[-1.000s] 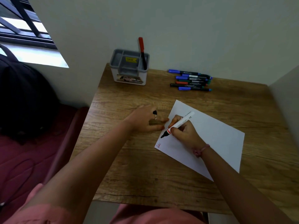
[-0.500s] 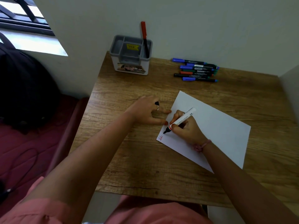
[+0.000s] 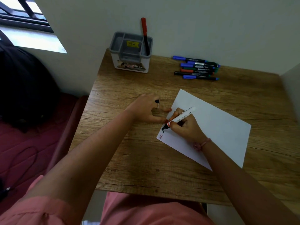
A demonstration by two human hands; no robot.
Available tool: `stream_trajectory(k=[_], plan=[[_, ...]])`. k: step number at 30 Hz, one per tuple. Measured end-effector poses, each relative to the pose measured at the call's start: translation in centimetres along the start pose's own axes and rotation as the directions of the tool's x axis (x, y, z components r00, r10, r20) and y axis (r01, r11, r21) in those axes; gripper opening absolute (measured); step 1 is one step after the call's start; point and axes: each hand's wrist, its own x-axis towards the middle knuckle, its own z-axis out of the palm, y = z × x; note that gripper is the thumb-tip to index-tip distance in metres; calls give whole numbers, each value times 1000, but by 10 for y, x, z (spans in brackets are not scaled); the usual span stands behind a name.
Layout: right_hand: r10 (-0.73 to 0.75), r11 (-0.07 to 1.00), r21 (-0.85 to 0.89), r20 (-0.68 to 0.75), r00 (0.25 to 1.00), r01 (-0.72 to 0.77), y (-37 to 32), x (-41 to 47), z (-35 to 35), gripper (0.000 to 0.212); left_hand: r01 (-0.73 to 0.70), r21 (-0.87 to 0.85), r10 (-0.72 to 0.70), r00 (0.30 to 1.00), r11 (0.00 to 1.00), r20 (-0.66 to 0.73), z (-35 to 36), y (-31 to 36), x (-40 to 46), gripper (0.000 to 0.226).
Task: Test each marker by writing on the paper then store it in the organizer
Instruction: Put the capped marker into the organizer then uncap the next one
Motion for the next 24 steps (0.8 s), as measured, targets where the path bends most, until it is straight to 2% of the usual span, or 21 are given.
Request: stream_trajectory(k=[2, 5, 9, 24], plan=[[0, 1000, 8, 8, 1000, -1, 2, 0, 1, 25, 17, 1, -17, 1000, 1000, 6, 0, 0, 1, 58], [13, 1000, -8, 27, 1000, -13, 0, 0, -1, 17, 48, 15, -49, 999, 999, 12, 0, 1, 1, 70], [19, 1000, -4, 33, 999, -19, 1, -1, -3, 13, 23, -3, -23, 1000, 1000, 13, 0, 0, 0, 52], [20, 998, 60, -5, 1000, -20, 3, 0, -2, 14, 24, 6, -24, 1000, 1000, -6, 1, 1, 0, 50]])
